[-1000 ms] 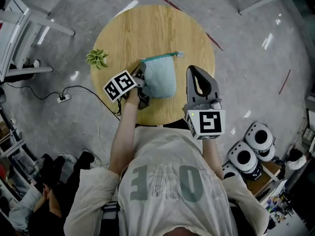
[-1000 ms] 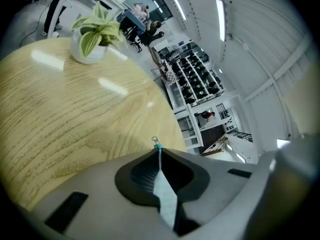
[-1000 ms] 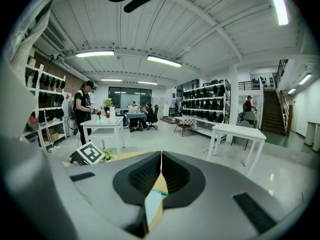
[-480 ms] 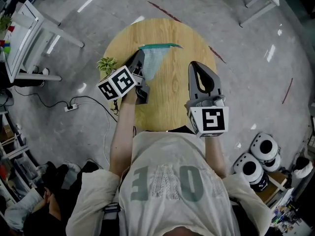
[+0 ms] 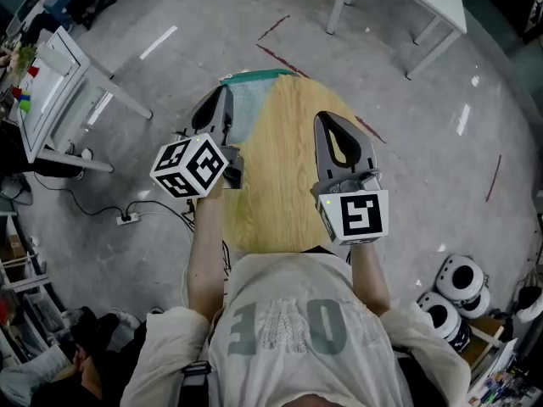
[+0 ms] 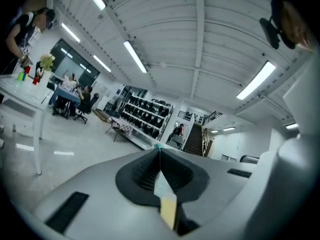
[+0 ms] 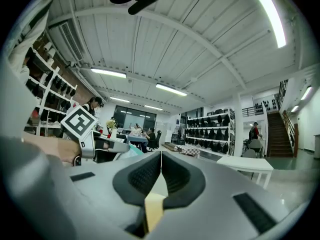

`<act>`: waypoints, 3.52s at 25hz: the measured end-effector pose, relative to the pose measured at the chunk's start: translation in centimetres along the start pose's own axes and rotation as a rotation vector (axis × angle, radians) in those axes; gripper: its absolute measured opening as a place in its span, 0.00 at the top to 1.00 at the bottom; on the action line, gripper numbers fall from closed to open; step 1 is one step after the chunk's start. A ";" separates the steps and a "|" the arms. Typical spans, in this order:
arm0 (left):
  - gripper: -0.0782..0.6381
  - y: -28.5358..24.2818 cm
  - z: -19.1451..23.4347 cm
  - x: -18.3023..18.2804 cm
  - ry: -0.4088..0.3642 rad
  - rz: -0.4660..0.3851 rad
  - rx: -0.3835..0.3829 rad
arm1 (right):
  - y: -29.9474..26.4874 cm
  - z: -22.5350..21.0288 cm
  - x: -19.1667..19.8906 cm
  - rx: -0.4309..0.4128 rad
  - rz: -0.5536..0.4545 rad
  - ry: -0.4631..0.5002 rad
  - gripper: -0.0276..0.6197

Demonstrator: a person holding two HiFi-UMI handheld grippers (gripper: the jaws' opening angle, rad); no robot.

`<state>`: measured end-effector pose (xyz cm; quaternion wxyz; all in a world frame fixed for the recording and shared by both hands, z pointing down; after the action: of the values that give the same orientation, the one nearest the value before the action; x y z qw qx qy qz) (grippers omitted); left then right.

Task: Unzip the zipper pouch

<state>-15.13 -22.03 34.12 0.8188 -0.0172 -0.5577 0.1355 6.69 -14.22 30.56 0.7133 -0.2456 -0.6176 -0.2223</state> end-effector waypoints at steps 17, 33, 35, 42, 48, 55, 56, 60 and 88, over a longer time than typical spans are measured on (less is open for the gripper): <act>0.85 11.6 -7.1 -7.1 -0.460 -0.421 -0.022 | 0.2 2.8 -5.2 -0.118 -0.170 -0.006 0.91; 0.85 12.1 -7.6 -4.4 -0.644 -0.411 0.044 | -2.0 4.8 -9.9 -0.392 -0.262 -0.097 0.74; 0.85 12.1 -7.6 -3.8 -0.743 -0.384 0.043 | -2.5 5.3 -9.9 -0.429 -0.232 -0.100 0.74; 0.85 12.6 -7.9 -2.8 -0.889 -0.381 0.036 | -4.4 7.5 -8.7 -0.500 -0.149 -0.095 0.76; 0.85 13.2 -7.7 -2.2 -0.937 -0.372 -0.006 | -4.5 8.1 -7.8 -0.501 -0.112 -0.095 0.78; 0.85 13.6 -8.3 -2.3 -0.932 -0.389 0.005 | -3.9 8.2 -8.2 -0.514 -0.151 -0.100 0.85; 0.85 13.7 -8.3 -2.2 -0.927 -0.392 0.008 | -3.7 8.2 -8.2 -0.507 -0.164 -0.105 0.86; 0.85 13.9 -8.6 -1.9 -0.916 -0.396 0.021 | -3.0 7.6 -8.3 -0.451 -0.213 -0.142 0.90; 0.85 16.2 -9.1 -1.9 -0.749 -0.456 0.097 | -0.9 7.2 -8.4 -0.467 -0.299 -0.358 0.91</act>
<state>-10.76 -5.77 26.02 0.5688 0.1951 -0.7986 -0.0255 -0.61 -10.27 23.15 0.4775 -0.3440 -0.6948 -0.4135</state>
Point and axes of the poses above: the fingertips, and each gripper's own axes: y backward along the fingers, z to its left, x out of its underside, the point moved 7 cm from there along y, backward along the fingers, and after that the axes turned 14 degrees about -x, right-handed, at the moved point
